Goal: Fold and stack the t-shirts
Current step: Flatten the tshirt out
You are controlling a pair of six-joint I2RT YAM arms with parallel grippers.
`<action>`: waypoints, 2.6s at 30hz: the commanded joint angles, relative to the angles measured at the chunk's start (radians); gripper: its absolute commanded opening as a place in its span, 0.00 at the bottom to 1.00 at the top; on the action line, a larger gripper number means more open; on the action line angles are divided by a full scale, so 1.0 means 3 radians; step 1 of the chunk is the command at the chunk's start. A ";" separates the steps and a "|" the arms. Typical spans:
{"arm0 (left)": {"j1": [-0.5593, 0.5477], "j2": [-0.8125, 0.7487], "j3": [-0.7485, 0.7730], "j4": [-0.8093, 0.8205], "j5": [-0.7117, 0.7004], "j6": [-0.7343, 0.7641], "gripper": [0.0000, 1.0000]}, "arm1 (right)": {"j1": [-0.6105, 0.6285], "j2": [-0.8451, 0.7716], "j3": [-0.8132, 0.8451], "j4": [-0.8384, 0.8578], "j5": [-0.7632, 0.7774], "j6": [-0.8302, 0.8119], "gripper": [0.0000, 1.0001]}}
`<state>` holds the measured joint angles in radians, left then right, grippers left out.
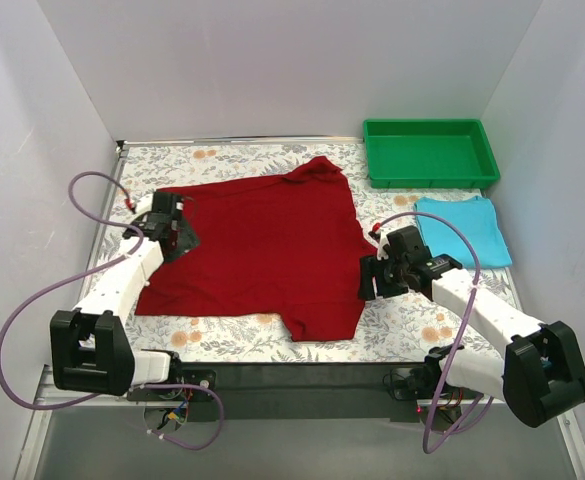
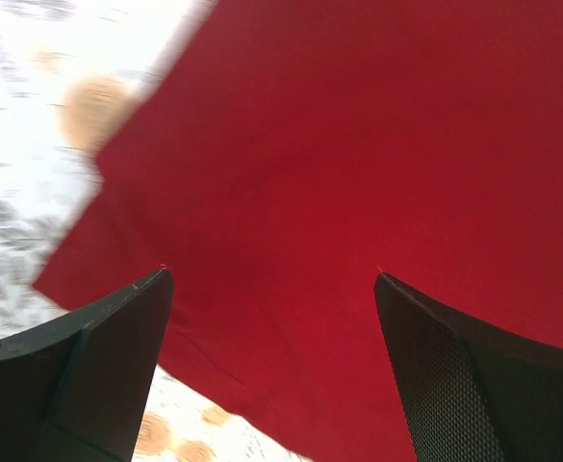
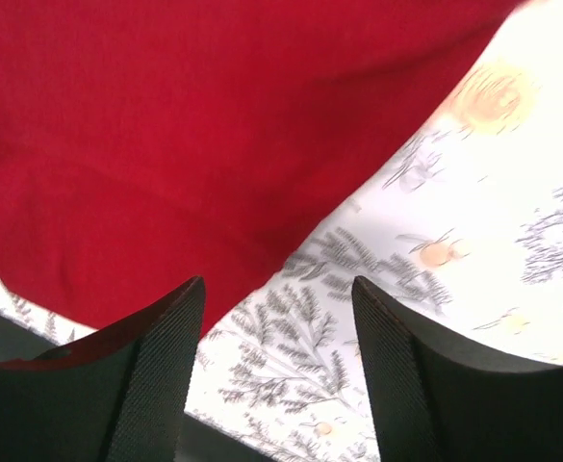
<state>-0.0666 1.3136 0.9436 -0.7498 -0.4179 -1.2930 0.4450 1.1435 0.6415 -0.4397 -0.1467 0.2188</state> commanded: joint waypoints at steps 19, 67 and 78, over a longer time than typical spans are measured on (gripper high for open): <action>-0.0489 -0.0579 -0.0931 0.1277 0.1388 0.0582 0.79 | 0.0807 0.0167 -0.0109 -0.0043 -0.0366 0.0427 0.50; -0.0489 -0.0564 -0.1013 0.1441 0.1296 0.0659 0.79 | 0.1252 0.1874 0.2300 -0.0779 0.1604 -0.0837 0.29; -0.0489 -0.0539 -0.0998 0.1436 0.1362 0.0680 0.79 | 0.1370 0.0940 0.1350 -0.0494 0.0522 -0.0566 0.47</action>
<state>-0.2100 1.1522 0.6178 -0.3286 -0.0216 -1.1034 0.8360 1.4979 1.1030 -0.6476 0.1738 0.0074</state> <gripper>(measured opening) 0.787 0.450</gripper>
